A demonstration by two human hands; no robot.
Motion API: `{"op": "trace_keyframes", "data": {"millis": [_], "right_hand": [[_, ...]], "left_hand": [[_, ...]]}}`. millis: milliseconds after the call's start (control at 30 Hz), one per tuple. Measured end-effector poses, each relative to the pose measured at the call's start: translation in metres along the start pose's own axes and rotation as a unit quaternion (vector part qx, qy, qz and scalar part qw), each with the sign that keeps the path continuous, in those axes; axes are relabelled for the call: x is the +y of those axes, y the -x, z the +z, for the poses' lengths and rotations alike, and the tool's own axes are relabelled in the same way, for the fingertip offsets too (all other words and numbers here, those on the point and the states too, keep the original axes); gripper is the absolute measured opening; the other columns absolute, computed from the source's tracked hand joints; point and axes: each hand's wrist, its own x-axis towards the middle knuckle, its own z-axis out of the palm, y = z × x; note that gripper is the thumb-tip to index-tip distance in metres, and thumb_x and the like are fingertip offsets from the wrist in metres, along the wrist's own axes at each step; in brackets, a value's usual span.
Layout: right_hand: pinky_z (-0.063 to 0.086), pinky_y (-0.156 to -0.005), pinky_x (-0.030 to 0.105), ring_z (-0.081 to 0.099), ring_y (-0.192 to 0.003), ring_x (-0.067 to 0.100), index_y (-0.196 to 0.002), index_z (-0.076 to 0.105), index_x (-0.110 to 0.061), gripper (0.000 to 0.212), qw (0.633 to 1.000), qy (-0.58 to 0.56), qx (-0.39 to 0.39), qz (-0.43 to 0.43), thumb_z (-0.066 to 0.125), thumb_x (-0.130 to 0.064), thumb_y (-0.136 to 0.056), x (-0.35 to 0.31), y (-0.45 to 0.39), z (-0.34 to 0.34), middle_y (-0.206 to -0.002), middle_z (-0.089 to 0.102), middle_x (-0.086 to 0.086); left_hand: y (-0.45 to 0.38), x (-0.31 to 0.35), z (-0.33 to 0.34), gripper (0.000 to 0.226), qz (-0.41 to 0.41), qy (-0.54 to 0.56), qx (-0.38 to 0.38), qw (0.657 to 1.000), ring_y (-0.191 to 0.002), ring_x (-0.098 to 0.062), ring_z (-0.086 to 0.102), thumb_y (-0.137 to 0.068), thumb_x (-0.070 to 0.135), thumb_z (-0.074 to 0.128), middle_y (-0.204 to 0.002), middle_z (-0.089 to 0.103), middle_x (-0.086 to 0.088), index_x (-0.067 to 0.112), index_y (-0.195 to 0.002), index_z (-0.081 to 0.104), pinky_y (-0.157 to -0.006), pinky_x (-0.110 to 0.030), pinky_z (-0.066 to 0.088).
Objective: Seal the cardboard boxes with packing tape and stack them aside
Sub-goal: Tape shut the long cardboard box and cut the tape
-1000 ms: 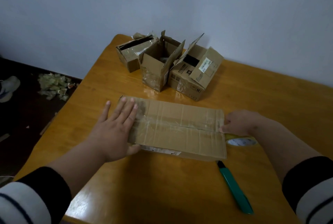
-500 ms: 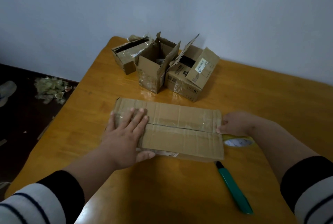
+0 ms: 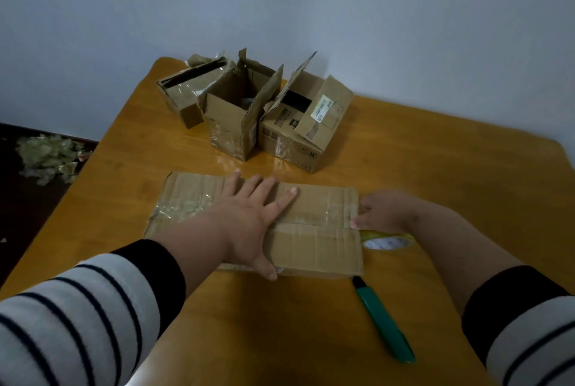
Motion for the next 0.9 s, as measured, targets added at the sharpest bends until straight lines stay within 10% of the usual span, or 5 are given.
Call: {"op": "trace_keyframes", "data": {"millis": [133, 300, 467, 900], "right_hand": [[0.032, -0.081, 0.027, 0.045, -0.099, 0.015, -0.126, 0.057, -0.013, 0.051, 1.000, -0.024, 0.005, -0.007, 0.053, -0.053, -0.094, 0.005, -0.002, 0.003, -0.117, 0.057, 0.005], [0.029, -0.061, 0.022, 0.042, -0.092, 0.014, -0.070, 0.035, -0.032, 0.036, 0.999, -0.047, 0.004, -0.012, 0.056, -0.052, -0.092, 0.007, -0.005, 0.004, -0.079, 0.038, -0.013], [0.025, -0.057, 0.018, 0.041, -0.090, 0.012, -0.070, 0.033, -0.034, 0.037, 0.998, -0.064, -0.001, -0.022, 0.058, -0.049, -0.092, 0.006, -0.006, 0.002, -0.078, 0.035, -0.015], [0.032, -0.059, 0.024, 0.047, -0.081, 0.012, -0.074, 0.047, -0.025, 0.033, 0.993, -0.103, 0.015, -0.052, 0.062, -0.050, -0.090, 0.016, -0.011, 0.008, -0.082, 0.049, -0.007]], "left_hand": [[0.000, 0.000, 0.003, 0.141, 0.005, 0.006, 0.022, 1.000, -0.144, -0.034, -0.006, -0.046, 0.093, 0.053, -0.157, -0.008, -0.006, 0.036, -0.146, -0.027, -0.114, -0.059, -0.015], [-0.003, 0.004, 0.001, 0.140, 0.008, -0.003, -0.005, 1.000, -0.144, -0.037, -0.018, -0.048, 0.089, 0.056, -0.156, -0.029, 0.000, 0.039, -0.141, -0.036, -0.112, -0.063, -0.015], [-0.015, 0.037, 0.004, 0.133, 0.051, -0.005, 0.003, 0.999, -0.132, -0.035, -0.047, -0.054, 0.096, 0.044, -0.146, -0.051, -0.001, 0.038, -0.137, -0.043, -0.105, -0.066, -0.024], [-0.029, 0.056, 0.002, 0.136, 0.020, 0.021, 0.015, 0.999, -0.137, -0.033, -0.043, -0.045, 0.105, 0.032, -0.153, -0.041, -0.004, 0.038, -0.147, -0.029, -0.109, -0.062, -0.021]]}}
